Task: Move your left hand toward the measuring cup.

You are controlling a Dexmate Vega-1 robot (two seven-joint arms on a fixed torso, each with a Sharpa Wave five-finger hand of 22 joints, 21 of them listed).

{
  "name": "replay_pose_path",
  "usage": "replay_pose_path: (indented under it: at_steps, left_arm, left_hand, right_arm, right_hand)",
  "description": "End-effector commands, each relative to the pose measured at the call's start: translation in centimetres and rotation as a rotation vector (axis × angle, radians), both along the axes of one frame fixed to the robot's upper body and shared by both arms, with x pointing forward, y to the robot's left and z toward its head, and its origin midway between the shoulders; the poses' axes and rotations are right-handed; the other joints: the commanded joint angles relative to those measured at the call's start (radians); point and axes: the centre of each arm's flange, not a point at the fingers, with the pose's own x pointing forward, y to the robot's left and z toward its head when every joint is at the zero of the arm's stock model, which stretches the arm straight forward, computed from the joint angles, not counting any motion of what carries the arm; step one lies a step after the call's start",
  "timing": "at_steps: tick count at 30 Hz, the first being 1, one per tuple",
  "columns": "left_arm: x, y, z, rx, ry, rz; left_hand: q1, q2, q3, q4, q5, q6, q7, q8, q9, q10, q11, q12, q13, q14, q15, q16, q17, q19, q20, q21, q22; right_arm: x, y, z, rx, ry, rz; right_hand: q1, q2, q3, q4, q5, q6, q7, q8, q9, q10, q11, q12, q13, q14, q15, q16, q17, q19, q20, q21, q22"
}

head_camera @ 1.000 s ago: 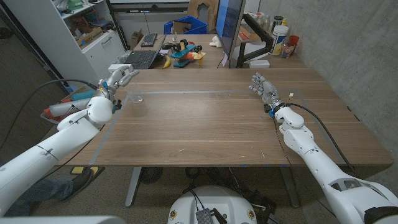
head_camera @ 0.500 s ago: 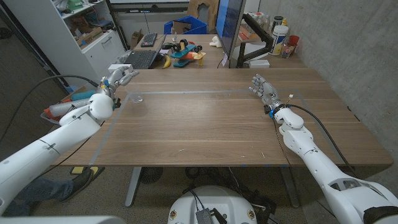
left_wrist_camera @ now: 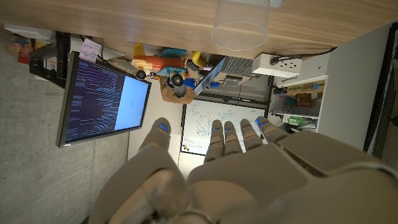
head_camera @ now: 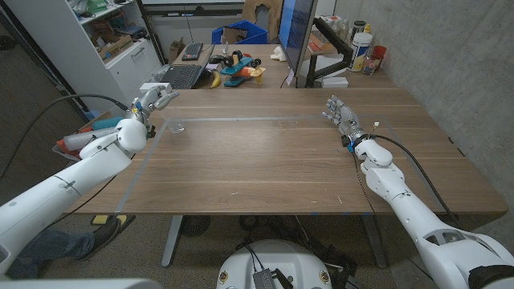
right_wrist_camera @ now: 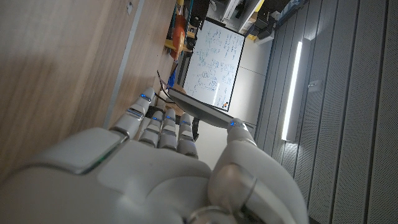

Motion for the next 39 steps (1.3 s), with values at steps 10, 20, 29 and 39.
replay_pose_path:
  at_steps: [10,20,29,39]
  left_arm:
    - [0.9,0.5,0.8,0.029,0.029,0.044]
    - [1.8,0.7,1.1,0.044,0.056,0.070]
    - [2.1,1.1,1.5,0.052,0.066,0.091]
    - [2.2,1.8,1.9,0.049,0.077,0.110]
  left_hand:
    - [0.012,0.001,0.000,-0.004,0.002,0.014,-0.002,0.004,0.004,0.009,0.001,0.005,0.005,0.007,-0.003,0.006,0.002,0.003,0.007,0.006,0.003]
    - [0.014,0.001,0.000,-0.004,0.002,0.016,-0.003,0.004,0.004,0.011,-0.001,0.006,0.005,0.009,-0.002,0.006,0.002,0.004,0.009,0.006,0.003]
    - [0.018,0.000,0.000,-0.004,0.002,0.019,-0.004,0.004,0.004,0.014,-0.005,0.007,0.005,0.010,-0.004,0.006,0.002,0.005,0.009,0.006,0.003]
    - [0.020,0.000,-0.001,-0.004,0.002,0.022,-0.006,0.004,0.005,0.015,-0.005,0.007,0.006,0.011,-0.005,0.005,0.002,0.002,0.012,0.005,0.003]
  right_arm:
    - [0.2,-0.1,-0.1,-0.001,0.004,-0.001]
    - [0.2,-0.1,-0.1,-0.005,0.005,-0.004]
    - [0.2,-0.1,0.0,-0.007,0.006,-0.006]
    - [0.0,0.0,0.2,-0.009,-0.004,-0.010]
  right_hand:
    - [0.006,0.002,-0.001,-0.003,0.006,0.003,-0.006,0.005,0.004,0.006,-0.001,0.004,0.002,0.009,0.001,0.006,0.004,0.007,-0.001,0.006,0.005]
    - [0.006,0.002,-0.002,-0.003,0.006,0.004,-0.006,0.005,0.004,0.007,0.000,0.004,0.002,0.010,0.000,0.007,0.004,0.006,-0.001,0.006,0.005]
    - [0.006,0.001,-0.002,-0.003,0.006,0.005,-0.006,0.005,0.004,0.008,0.000,0.005,0.002,0.010,0.000,0.007,0.004,0.006,-0.001,0.006,0.005]
    - [0.007,0.002,-0.002,-0.003,0.006,0.005,-0.007,0.005,0.004,0.008,-0.001,0.004,0.002,0.010,-0.001,0.007,0.004,0.006,-0.001,0.006,0.005]
